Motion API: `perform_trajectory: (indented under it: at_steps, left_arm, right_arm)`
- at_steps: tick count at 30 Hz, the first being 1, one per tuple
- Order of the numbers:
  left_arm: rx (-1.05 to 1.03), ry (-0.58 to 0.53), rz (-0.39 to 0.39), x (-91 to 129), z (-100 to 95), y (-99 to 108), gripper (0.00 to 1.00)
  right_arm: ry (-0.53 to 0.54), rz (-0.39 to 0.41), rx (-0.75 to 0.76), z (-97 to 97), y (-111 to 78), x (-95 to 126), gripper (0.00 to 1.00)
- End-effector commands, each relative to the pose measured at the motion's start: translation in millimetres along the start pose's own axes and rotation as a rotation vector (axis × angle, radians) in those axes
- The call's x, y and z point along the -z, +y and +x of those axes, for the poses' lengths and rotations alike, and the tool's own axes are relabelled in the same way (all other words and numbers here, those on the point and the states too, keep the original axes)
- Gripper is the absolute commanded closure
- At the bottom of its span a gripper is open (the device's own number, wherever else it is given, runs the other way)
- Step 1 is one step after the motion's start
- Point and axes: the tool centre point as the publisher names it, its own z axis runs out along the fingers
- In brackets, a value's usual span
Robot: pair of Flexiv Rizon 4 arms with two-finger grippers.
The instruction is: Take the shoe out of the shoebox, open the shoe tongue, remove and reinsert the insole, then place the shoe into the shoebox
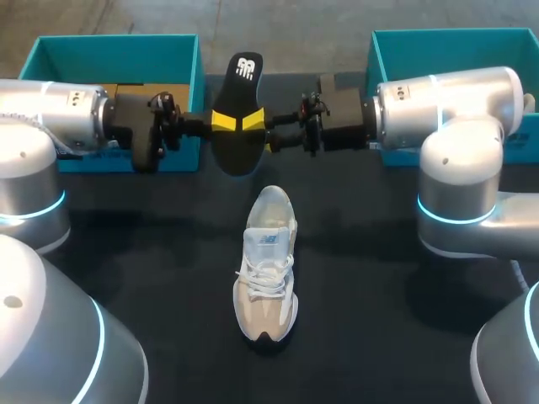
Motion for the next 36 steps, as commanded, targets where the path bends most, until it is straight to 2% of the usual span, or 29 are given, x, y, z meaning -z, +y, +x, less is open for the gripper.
perform_trajectory:
  at_steps: [1,13,25,30,33,36]
  left_arm:
    - [-0.003,-0.001,-0.001,-1.5,0.0,-0.1,1.00]
    - [-0.006,-0.002,0.000,-1.9,-1.1,0.7,1.00]
    - [-0.003,-0.007,0.006,-2.2,-1.2,0.6,1.00]
    - [-0.002,-0.007,0.004,-2.0,-1.0,0.5,1.00]
    - [-0.002,-0.007,0.003,-1.8,-1.1,0.5,1.00]
    - [-0.001,-0.007,0.002,-1.7,-1.1,0.5,1.00]
  right_arm:
    - [-0.003,-0.004,-0.001,-0.5,-0.5,-2.6,0.67]
    - [-0.001,-0.012,-0.002,-2.2,1.8,-2.0,0.78]
    - [-0.004,-0.032,0.006,-1.4,3.9,1.4,0.77]
    - [-0.006,-0.037,0.009,-1.5,4.3,1.9,0.82]
    - [-0.006,-0.040,0.008,-2.0,5.0,1.4,0.90]
    - [-0.006,-0.039,0.008,-3.3,5.9,0.9,0.92]
